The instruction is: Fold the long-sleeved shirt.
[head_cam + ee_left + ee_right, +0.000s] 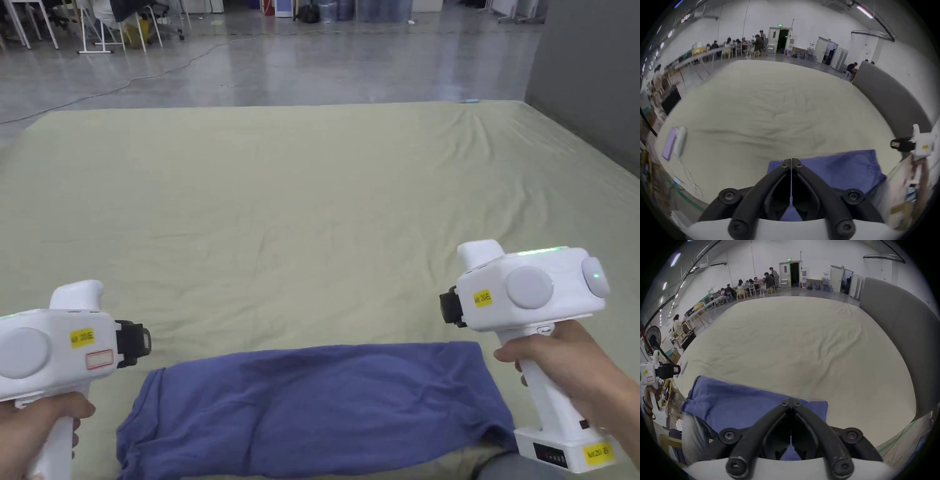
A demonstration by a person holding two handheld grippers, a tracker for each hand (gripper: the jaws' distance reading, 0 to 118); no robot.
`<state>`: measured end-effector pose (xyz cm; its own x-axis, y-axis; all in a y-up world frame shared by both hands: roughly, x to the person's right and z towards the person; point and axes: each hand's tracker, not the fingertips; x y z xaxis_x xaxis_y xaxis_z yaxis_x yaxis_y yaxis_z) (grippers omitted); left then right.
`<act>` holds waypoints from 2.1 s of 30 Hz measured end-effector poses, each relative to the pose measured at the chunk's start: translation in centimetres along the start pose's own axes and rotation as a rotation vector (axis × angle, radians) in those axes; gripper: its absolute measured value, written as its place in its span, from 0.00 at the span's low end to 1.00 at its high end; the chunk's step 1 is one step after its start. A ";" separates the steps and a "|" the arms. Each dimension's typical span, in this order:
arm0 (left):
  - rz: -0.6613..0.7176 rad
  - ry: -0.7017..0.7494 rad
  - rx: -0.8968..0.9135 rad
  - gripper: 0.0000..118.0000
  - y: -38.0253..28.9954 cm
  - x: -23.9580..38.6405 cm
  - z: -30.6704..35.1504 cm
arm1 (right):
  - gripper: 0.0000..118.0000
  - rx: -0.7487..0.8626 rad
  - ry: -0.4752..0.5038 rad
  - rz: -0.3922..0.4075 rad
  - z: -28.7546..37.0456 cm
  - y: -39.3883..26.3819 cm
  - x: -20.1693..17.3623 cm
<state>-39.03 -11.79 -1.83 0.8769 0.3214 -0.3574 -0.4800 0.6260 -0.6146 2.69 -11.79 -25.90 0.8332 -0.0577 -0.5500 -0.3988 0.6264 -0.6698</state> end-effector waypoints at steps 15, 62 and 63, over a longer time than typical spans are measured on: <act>0.459 -0.397 -0.201 0.99 -5.1 -14.1 -5.7 | 0.00 -0.042 0.021 -0.006 -2.0 -0.6 0.1; 0.280 -0.216 -0.201 0.13 2.2 -10.0 -1.8 | 0.00 -0.062 0.038 0.019 -0.6 -1.1 -1.4; 0.289 -0.255 -0.204 0.13 2.2 -8.4 -2.1 | 0.00 -0.063 0.038 0.020 -0.6 -1.1 -1.4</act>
<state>-47.52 -14.63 -1.70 0.6716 0.6442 -0.3659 -0.6797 0.3392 -0.6503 1.71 -12.87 -24.73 0.8104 -0.0758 -0.5809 -0.4392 0.5776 -0.6881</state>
